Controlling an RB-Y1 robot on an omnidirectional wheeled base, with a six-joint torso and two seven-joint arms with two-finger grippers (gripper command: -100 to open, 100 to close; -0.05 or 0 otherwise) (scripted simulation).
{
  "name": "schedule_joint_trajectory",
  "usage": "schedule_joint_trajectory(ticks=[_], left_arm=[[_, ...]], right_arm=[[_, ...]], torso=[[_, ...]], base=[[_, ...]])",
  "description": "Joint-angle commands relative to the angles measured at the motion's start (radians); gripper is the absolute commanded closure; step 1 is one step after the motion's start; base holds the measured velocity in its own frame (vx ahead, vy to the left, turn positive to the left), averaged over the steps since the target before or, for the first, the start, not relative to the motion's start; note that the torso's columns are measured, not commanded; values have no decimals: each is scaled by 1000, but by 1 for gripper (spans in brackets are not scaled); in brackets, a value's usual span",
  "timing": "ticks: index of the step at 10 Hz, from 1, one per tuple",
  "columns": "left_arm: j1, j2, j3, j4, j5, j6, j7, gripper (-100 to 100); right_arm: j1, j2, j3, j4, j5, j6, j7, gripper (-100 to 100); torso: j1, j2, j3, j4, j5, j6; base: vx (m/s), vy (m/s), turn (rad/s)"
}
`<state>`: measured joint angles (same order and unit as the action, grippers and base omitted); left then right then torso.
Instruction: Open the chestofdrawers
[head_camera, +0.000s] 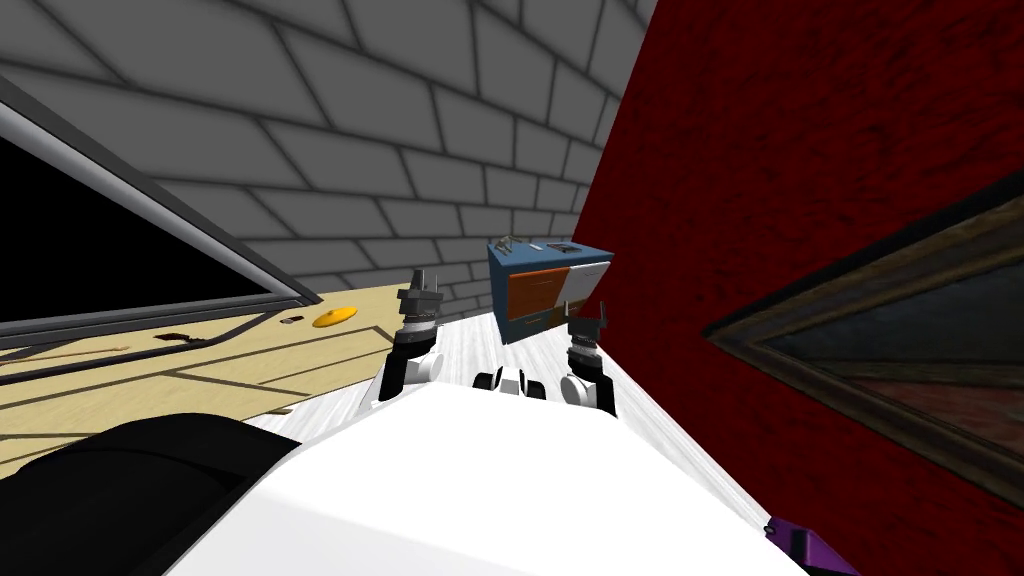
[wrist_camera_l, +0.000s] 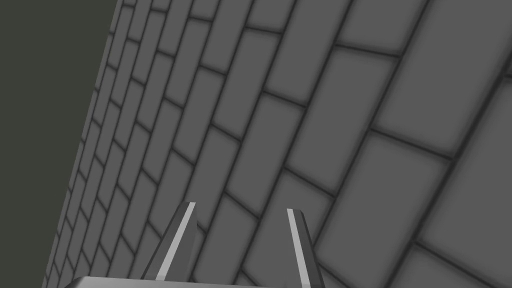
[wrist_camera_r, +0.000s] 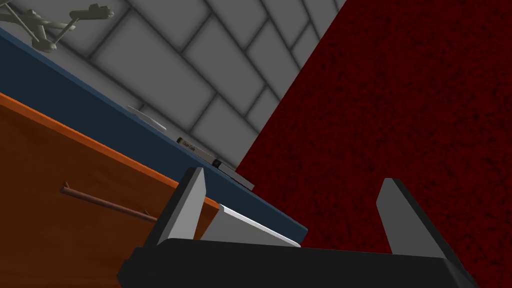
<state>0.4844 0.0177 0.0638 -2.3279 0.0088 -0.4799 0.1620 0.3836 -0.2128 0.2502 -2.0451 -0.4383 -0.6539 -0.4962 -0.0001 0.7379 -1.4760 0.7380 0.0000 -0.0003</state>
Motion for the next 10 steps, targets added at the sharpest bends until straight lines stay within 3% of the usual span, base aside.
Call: schedule_joint_trajectory(ticks=[1, 10], left_arm=[[0, 0, 0, 0, 0, 0, 0, 0], [0, 0, 0, 0, 0, 0, 0, 0]], right_arm=[[-26, 0, 26, 39, -46, -8, -71, -100], [-91, -8, 92, 149, -175, -30, -284, -100]], torso=[[0, 0, 0, 0, 0, 1], [0, 1, 0, 0, 0, 0]], base=[[57, -87, 160], [58, -80, 137]])
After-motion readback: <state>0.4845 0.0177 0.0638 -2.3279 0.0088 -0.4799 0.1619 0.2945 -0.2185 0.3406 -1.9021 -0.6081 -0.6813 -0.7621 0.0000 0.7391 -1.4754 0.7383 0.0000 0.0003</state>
